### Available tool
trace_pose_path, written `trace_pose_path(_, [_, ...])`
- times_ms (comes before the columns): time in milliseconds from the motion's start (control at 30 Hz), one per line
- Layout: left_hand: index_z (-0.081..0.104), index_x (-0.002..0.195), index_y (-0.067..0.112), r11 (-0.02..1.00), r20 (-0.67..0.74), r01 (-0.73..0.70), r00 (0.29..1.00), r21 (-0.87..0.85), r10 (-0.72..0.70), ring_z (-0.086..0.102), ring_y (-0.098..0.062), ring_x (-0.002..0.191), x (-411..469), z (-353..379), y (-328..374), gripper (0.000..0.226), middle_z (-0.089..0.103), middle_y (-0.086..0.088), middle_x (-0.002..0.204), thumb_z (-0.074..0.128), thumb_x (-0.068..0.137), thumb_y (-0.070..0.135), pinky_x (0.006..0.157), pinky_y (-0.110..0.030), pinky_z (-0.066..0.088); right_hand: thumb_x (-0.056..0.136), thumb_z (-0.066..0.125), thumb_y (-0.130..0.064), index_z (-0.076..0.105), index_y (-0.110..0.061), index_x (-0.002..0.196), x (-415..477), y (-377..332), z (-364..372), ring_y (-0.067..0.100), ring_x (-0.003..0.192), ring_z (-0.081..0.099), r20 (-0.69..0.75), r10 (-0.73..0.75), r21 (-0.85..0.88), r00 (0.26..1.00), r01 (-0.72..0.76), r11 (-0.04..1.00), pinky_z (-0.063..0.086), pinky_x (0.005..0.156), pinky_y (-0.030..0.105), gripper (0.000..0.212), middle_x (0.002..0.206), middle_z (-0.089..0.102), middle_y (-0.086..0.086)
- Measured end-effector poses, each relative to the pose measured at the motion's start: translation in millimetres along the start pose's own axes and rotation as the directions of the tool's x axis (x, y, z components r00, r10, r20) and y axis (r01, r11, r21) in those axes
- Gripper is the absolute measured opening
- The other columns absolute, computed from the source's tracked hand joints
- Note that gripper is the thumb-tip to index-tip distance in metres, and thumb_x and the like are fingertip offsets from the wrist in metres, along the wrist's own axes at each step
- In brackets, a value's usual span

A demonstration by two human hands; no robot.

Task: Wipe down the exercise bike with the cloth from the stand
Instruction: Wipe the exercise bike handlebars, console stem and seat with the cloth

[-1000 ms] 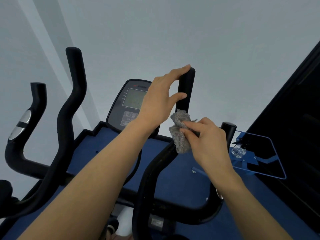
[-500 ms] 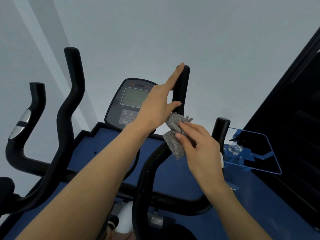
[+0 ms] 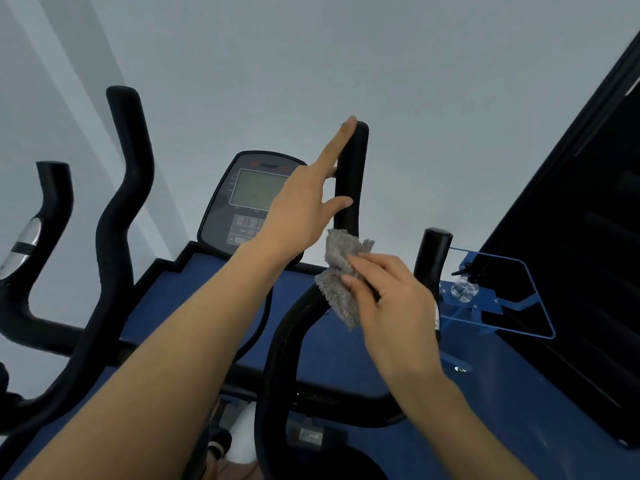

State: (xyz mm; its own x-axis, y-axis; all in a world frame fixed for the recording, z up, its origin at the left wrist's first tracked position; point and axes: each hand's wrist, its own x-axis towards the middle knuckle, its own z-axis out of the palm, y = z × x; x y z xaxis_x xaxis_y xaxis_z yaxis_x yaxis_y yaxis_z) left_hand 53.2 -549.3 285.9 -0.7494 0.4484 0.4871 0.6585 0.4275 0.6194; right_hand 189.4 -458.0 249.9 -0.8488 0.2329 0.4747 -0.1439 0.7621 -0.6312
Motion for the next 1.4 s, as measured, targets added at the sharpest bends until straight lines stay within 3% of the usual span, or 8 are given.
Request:
trace_pose_path(133, [0.009,0.146,0.038,1.000,-0.016,0.011,1.000,0.012,-0.011,0.039,0.016,0.097,1.7,1.1,-2.4,0.088,0.043,0.024,0.113,0.064,0.085,0.008,0.073,-0.002,0.034,0.082,0.060,-0.004,0.069,-0.005,0.100,-4.3,-1.7,11.8,0.034,0.091,0.060,0.022,0.009,-0.031,1.000,-0.008,0.999,0.045,0.076,0.035,0.020,0.099,0.066,0.017])
trace_pose_path(367, [0.004,0.147,0.034,0.998,0.020,0.008,1.000,0.066,-0.009,0.045,0.006,0.101,-0.4,-1.5,3.4,0.089,0.049,0.015,0.114,0.065,0.086,0.011,0.069,-0.004,0.034,0.087,0.060,-0.005,0.067,-0.012,0.109,-11.3,-3.8,6.6,-0.005,0.093,0.049,0.087,0.032,0.086,0.996,-0.039,0.996,0.030,0.088,-0.004,0.024,0.099,0.056,-0.006])
trace_pose_path(500, [0.003,0.145,0.041,0.990,0.078,0.052,0.995,0.127,-0.062,0.048,-0.013,0.115,-29.2,-13.7,1.9,0.083,0.060,0.000,0.121,0.061,0.089,0.024,0.092,-0.026,0.037,0.086,0.062,-0.010,0.066,-0.012,0.111,-9.7,-6.0,-0.8,0.012,0.096,0.056,0.064,-0.008,0.030,0.998,0.006,1.000,0.039,0.086,0.009,0.025,0.101,0.061,-0.004])
trace_pose_path(667, [0.016,0.144,0.041,0.952,0.114,0.121,0.981,0.281,-0.158,0.044,-0.014,0.117,-113.6,-33.8,-13.6,0.063,0.058,0.005,0.123,0.052,0.093,0.033,0.095,-0.026,0.035,0.087,0.061,-0.012,0.065,-0.012,0.111,-3.4,-9.7,-2.8,0.014,0.093,0.057,0.014,-0.014,0.023,1.000,0.014,1.000,0.042,0.083,0.020,0.025,0.100,0.064,0.000])
trace_pose_path(833, [0.033,0.141,0.035,0.883,0.123,0.153,0.966,0.443,-0.229,0.051,-0.015,0.112,-180.7,-43.8,-28.7,0.055,0.062,0.007,0.113,0.033,0.090,0.054,0.093,-0.029,0.039,0.087,0.061,-0.012,0.066,-0.011,0.110,0.5,-12.1,3.7,0.014,0.090,0.051,-0.003,-0.044,-0.004,0.999,0.044,0.999,0.033,0.077,0.010,0.024,0.101,0.064,0.003])
trace_pose_path(1067, [0.050,0.131,0.028,0.854,0.047,0.129,0.983,0.504,-0.176,0.051,-0.008,0.102,-191.6,-39.5,-33.6,0.047,0.065,0.011,0.101,0.034,0.091,0.048,0.091,-0.027,0.038,0.083,0.062,-0.004,0.066,-0.009,0.106,-20.1,-12.7,21.7,-0.006,0.083,0.037,0.015,-0.044,0.058,0.999,0.043,0.997,0.027,0.078,-0.006,0.024,0.095,0.058,0.000])
trace_pose_path(1267, [0.054,0.128,0.027,0.818,0.085,0.085,0.983,0.569,-0.161,0.047,-0.005,0.103,-196.4,-39.1,-29.5,0.046,0.065,0.013,0.104,0.036,0.091,0.047,0.092,-0.020,0.030,0.085,0.061,-0.005,0.068,-0.006,0.101,-10.0,-11.4,8.1,0.005,0.077,0.045,0.031,-0.121,-0.005,0.992,0.121,0.993,0.026,0.076,-0.007,0.017,0.089,0.056,-0.001])
trace_pose_path(1400, [0.055,0.128,0.027,0.823,0.063,0.101,0.984,0.559,-0.164,0.048,-0.005,0.101,-195.8,-37.2,-30.4,0.047,0.066,0.012,0.101,0.036,0.091,0.048,0.089,-0.022,0.035,0.081,0.066,0.001,0.068,-0.004,0.095,-8.7,-11.6,19.3,0.015,0.080,0.047,-0.003,-0.123,-0.106,0.992,0.122,0.987,0.043,0.068,0.021,0.015,0.089,0.063,0.008])
